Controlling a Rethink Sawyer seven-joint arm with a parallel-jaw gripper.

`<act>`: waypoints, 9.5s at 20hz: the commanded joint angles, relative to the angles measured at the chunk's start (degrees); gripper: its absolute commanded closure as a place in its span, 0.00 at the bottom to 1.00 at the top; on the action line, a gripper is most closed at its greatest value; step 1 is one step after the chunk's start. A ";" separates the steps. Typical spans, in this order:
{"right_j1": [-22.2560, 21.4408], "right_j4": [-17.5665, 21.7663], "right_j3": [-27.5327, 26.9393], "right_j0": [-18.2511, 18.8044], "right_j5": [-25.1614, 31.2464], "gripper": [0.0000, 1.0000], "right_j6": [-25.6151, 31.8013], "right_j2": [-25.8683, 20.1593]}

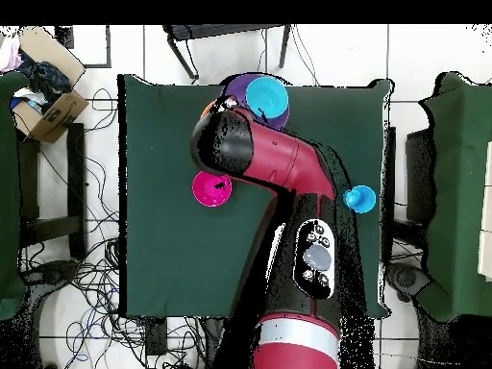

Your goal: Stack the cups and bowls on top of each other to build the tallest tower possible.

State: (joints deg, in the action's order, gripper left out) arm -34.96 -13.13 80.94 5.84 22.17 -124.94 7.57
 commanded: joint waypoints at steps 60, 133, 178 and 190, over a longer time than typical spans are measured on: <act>-0.90 0.00 -16.27 1.64 28.06 0.00 -1.84 -1.72; -2.75 1.49 6.70 5.18 9.11 0.00 -3.11 -9.02; 0.81 6.65 17.70 8.22 -8.37 0.00 -1.71 -15.18; 3.64 5.91 16.72 7.46 -10.94 0.00 -2.98 -16.70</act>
State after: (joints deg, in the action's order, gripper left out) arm -35.82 -10.42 95.09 13.95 14.25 -124.94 -2.12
